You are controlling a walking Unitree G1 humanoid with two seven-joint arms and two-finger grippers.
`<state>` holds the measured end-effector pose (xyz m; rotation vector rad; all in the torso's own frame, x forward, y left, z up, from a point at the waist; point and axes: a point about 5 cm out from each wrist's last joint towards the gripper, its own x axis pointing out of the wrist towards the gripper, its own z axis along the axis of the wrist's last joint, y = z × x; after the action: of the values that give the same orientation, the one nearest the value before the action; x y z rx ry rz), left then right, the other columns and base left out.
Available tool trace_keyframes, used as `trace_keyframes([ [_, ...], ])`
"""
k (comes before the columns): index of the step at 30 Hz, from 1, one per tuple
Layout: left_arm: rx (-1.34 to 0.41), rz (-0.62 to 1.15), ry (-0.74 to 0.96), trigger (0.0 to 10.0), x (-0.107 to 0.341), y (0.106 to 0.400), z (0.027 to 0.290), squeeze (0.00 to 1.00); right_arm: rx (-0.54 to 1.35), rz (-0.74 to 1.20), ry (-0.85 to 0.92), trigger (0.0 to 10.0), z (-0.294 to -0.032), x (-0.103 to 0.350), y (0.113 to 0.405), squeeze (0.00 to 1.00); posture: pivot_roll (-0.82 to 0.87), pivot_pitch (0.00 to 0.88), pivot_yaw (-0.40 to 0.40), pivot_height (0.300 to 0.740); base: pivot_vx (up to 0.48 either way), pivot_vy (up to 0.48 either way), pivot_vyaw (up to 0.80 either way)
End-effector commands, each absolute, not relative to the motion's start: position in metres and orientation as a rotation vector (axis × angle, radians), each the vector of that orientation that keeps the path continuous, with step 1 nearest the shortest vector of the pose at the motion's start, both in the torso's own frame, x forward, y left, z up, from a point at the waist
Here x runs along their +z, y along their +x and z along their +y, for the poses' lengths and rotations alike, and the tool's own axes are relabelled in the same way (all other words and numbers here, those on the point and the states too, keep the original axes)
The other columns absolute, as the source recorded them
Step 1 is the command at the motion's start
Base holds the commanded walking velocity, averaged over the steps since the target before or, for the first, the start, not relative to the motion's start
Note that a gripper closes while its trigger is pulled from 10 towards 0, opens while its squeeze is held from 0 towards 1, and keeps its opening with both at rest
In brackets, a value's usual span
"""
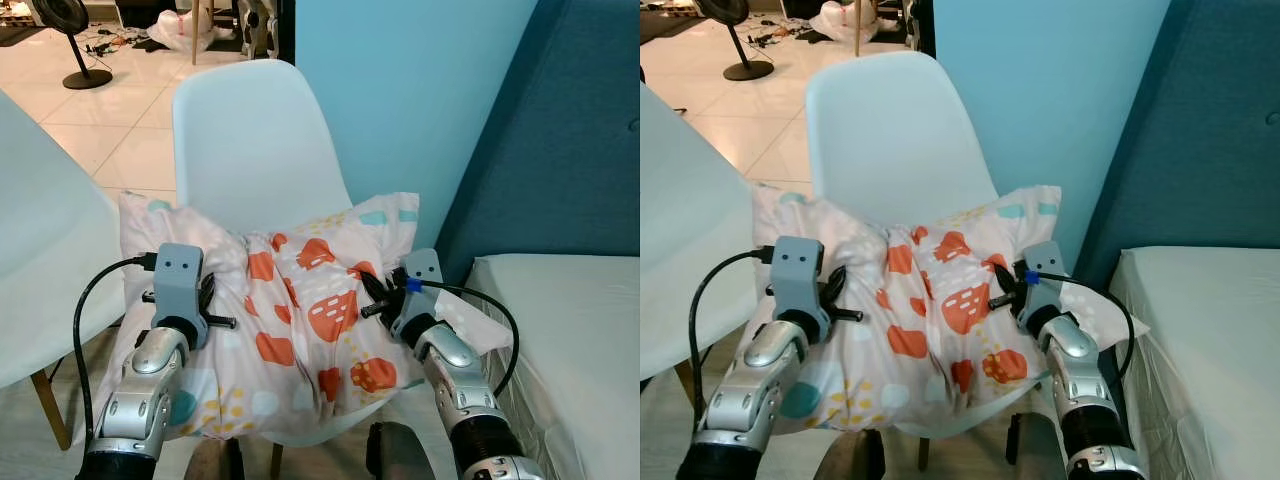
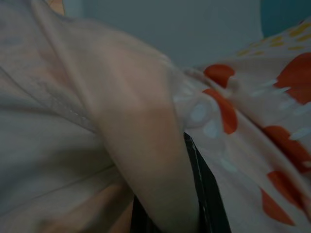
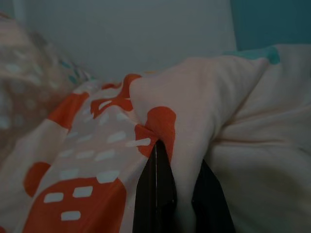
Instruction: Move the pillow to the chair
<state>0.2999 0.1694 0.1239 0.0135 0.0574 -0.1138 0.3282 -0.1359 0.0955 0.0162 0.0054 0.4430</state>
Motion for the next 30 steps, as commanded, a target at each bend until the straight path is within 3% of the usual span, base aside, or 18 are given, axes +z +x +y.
trace_keyframes([
  [1, -0.127, 0.006, 0.001, 10.0, 0.130, 0.301, 0.166, 0.00, 0.472, -0.056, 0.007, 10.0, -0.126, 0.105, 0.329, 0.00, 0.03, 0.048, -0.039, 0.631, 0.000, 0.000, 0.00],
  [21, -0.169, -0.046, 0.006, 10.0, 0.137, 0.300, 0.162, 0.00, 0.456, -0.138, 0.039, 10.0, -0.124, 0.118, 0.331, 0.00, 0.03, 0.056, -0.036, 0.736, 0.000, 0.000, 0.00],
  [30, -0.182, -0.047, 0.010, 10.0, 0.137, 0.300, 0.160, 0.00, 0.455, -0.144, 0.044, 10.0, -0.125, 0.119, 0.331, 0.00, 0.03, 0.059, -0.033, 0.740, 0.000, 0.000, 0.00],
])
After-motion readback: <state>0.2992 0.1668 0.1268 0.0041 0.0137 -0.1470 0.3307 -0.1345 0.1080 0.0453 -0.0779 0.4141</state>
